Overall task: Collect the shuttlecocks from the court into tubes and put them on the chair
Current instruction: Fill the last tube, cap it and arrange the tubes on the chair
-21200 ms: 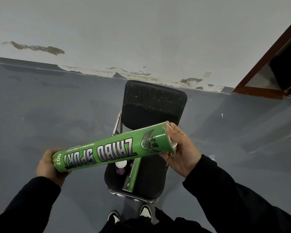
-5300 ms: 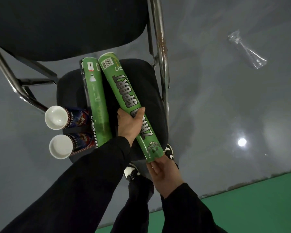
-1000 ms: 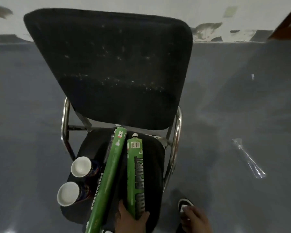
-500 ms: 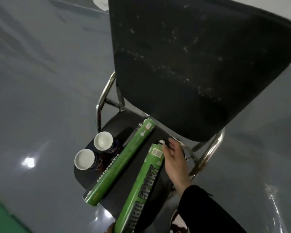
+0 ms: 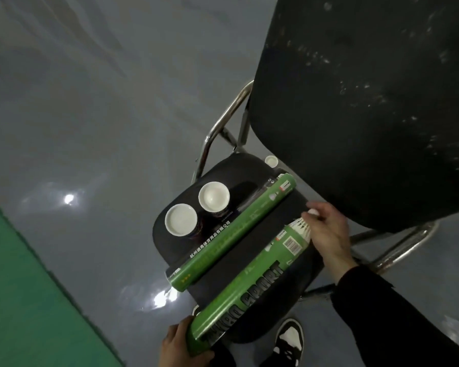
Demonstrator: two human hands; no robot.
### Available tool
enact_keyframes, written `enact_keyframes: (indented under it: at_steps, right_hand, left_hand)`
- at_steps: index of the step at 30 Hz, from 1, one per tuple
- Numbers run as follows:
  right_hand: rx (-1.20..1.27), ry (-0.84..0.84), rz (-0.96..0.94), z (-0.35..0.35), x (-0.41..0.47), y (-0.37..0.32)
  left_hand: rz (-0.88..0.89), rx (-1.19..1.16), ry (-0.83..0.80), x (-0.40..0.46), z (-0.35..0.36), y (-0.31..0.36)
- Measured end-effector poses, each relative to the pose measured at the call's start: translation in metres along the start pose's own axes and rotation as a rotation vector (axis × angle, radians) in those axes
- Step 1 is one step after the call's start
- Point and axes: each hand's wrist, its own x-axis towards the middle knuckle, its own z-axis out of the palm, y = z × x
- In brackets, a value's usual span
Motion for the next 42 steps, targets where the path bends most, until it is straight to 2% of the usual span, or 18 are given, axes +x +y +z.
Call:
enact_keyframes:
  at_steps: [2,3,4,7,10,13,16,17,19,21,23,26,28,31,35,38,42]
  right_hand:
    - [-0.078,0.105,-0.266,-0.018,-0.029,-0.011]
    - [-0.079,0.137,-0.353,-0.026,-0.043,-0.013]
    - [-0.06,0.153,-0.376,-0.034,-0.053,-0.012]
    - [0.03,0.179,-0.25,-0.047,-0.072,-0.002]
    - [0.083,0.172,-0.121,-0.048,-0.086,0.006]
    - [0.162,0.1,-0.046,-0.033,-0.113,0.016]
    - [0.303,0.009,0.044,-0.013,-0.134,0.02]
    - [0.361,-0.022,0.088,-0.006,-0.139,0.019]
    - [0.432,-0.085,0.172,0.006,-0.148,0.017]
    - [0.445,-0.149,0.241,0.017,-0.154,0.017]
    - [0.449,-0.198,0.294,0.025,-0.156,0.021]
    - [0.419,-0.191,0.354,0.037,-0.156,0.028]
    - [0.363,-0.159,0.369,0.044,-0.155,0.033]
    - [0.303,-0.143,0.361,0.051,-0.155,0.033]
    - [0.26,-0.173,0.347,0.063,-0.16,0.03]
    - [0.165,-0.245,0.23,0.072,-0.169,0.023]
    - [-0.03,-0.409,0.043,0.096,-0.177,0.012]
  left_hand:
    - [0.014,-0.029,0.06,-0.002,0.011,0.001]
    - [0.018,-0.044,0.052,-0.003,0.013,0.002]
    - [0.041,-0.026,0.122,-0.004,0.014,0.006]
    - [0.092,-0.084,0.282,-0.005,0.018,0.015]
    - [0.19,-0.08,0.374,-0.011,0.027,0.035]
    - [0.147,-0.086,0.341,-0.025,0.022,0.055]
    - [0.049,-0.081,0.497,-0.039,0.007,0.066]
    - [0.03,-0.126,0.565,-0.041,0.0,0.066]
    - [-0.039,-0.441,0.632,-0.034,-0.021,0.066]
    - [-0.101,-0.845,0.539,-0.015,-0.048,0.067]
    - [-0.099,-1.044,0.385,0.001,-0.069,0.069]
    - [-0.058,-1.086,0.261,0.012,-0.078,0.075]
    - [-0.092,-1.095,0.28,0.017,-0.076,0.077]
    - [-0.238,-1.043,0.363,0.023,-0.074,0.073]
    - [-0.303,-1.223,0.299,0.024,-0.078,0.062]
    - [-0.292,-1.257,0.279,0.021,-0.086,0.055]
    - [-0.254,-1.353,0.17,0.015,-0.092,0.049]
